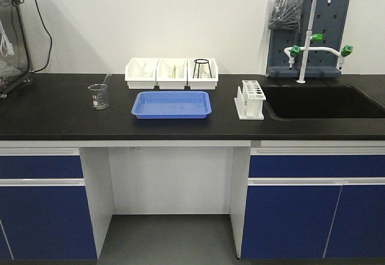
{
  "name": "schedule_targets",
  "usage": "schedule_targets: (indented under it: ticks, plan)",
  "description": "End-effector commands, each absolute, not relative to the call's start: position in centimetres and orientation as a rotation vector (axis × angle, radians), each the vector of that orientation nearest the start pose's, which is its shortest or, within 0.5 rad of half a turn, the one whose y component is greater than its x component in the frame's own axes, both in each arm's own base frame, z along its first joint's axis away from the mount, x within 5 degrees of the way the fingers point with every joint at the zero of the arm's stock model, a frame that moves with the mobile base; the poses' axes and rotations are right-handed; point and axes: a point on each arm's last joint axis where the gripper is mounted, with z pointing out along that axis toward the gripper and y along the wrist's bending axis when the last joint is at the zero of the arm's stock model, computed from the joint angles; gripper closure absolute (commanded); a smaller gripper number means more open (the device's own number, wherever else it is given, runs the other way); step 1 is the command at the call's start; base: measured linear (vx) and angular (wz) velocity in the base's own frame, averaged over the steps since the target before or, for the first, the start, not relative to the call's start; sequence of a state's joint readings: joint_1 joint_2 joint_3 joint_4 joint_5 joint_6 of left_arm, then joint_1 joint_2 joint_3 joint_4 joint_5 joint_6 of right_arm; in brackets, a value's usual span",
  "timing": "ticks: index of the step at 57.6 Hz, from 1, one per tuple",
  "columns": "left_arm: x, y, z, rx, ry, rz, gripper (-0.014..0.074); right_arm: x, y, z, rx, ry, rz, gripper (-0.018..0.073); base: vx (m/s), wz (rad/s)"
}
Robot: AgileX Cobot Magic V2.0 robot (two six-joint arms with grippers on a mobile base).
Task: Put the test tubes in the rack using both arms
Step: 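Drive the base toward the bench between the beaker and the white rack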
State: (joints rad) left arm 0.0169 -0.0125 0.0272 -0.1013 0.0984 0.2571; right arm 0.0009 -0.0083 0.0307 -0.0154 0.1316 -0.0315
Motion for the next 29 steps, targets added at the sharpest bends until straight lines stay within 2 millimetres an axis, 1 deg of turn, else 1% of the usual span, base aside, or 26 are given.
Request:
schedule_targets:
  ticks: [1,29]
  plan:
    - [5.42,0.09,21.21,0.093,1.481,0.132,0.0601,5.67,-0.01,19.46,-0.046,1.559,-0.050,0.0568,0.00,-0.02]
    - [5.42,0.09,21.21,0.093,1.481,0.132,0.0601,5.67,-0.01,19.46,-0.046,1.559,-0.050,0.0568,0.00,-0.01]
